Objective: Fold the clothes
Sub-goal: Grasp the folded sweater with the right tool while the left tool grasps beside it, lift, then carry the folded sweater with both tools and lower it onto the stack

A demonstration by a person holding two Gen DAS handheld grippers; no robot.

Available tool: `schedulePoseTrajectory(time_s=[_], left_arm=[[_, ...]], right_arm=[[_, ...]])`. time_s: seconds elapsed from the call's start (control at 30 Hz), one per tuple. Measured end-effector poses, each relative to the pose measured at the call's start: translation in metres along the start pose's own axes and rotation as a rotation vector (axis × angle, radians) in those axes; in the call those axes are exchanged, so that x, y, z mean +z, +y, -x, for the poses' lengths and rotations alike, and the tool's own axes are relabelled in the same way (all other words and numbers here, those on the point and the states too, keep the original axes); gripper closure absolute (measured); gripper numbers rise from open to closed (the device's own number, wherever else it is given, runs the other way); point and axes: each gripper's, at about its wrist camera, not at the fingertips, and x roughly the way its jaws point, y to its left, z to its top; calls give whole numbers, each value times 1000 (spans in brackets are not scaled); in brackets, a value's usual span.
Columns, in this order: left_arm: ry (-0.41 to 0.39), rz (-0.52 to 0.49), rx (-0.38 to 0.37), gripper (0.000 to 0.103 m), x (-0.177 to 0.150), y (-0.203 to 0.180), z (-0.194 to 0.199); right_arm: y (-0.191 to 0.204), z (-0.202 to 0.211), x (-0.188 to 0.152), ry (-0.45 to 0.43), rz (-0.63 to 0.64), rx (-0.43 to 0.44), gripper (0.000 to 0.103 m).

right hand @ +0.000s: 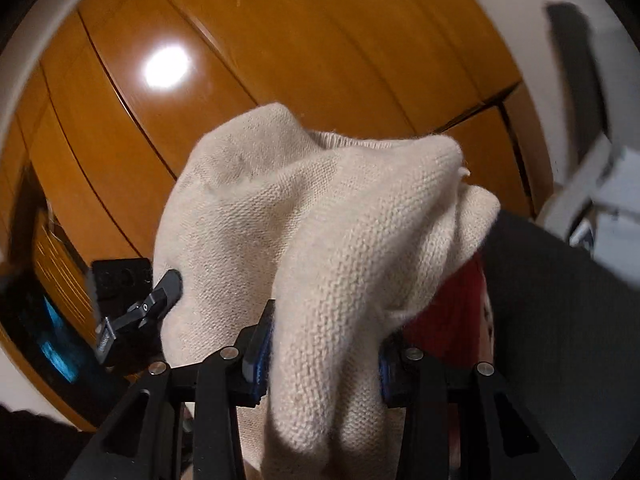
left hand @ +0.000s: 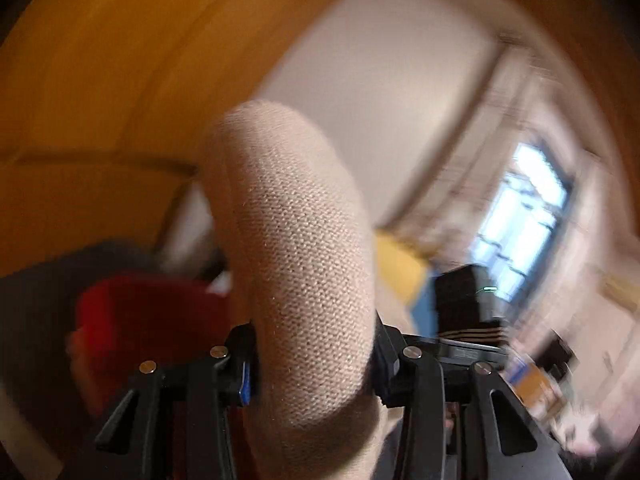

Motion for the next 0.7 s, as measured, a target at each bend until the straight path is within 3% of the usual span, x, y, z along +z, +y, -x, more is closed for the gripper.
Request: schedulePoseTrajectory(time_s=[0.07,0.13,0.17,0.27,0.43,0.5,0.53,0.63,0.7], left_arm=[[78,106,85,59,-11,42,-16],[97,191,24,58,-23,77,-19],[95,198,6,58,-24,83,-18],[95,148,17,56,-14,81,-19],[119,56,77,51,8,54,-9],[100,23,155,51,10,41,6],[86,4,197,51,10,36,15],[31,18,319,53,5,30,50],[-52,-49,405,54,3,15,72]], right_arm=[[-17,-46,8,127,-20,-84,62],[-40,-85,-5,249,-51,-197,59],[-53,-94,-16,264,-89,-181,58],[-74,-86,-33,186,-180,-80,55],[-95,-76,-39,121,-239,-86,49],[-100,-71,-39,109,-253,-108,42],[-100,-67,-39,96,-258,-123,32],[-101,-54,-37,70,-257,-181,12],[-100,-44,-35,57,-254,-212,11]])
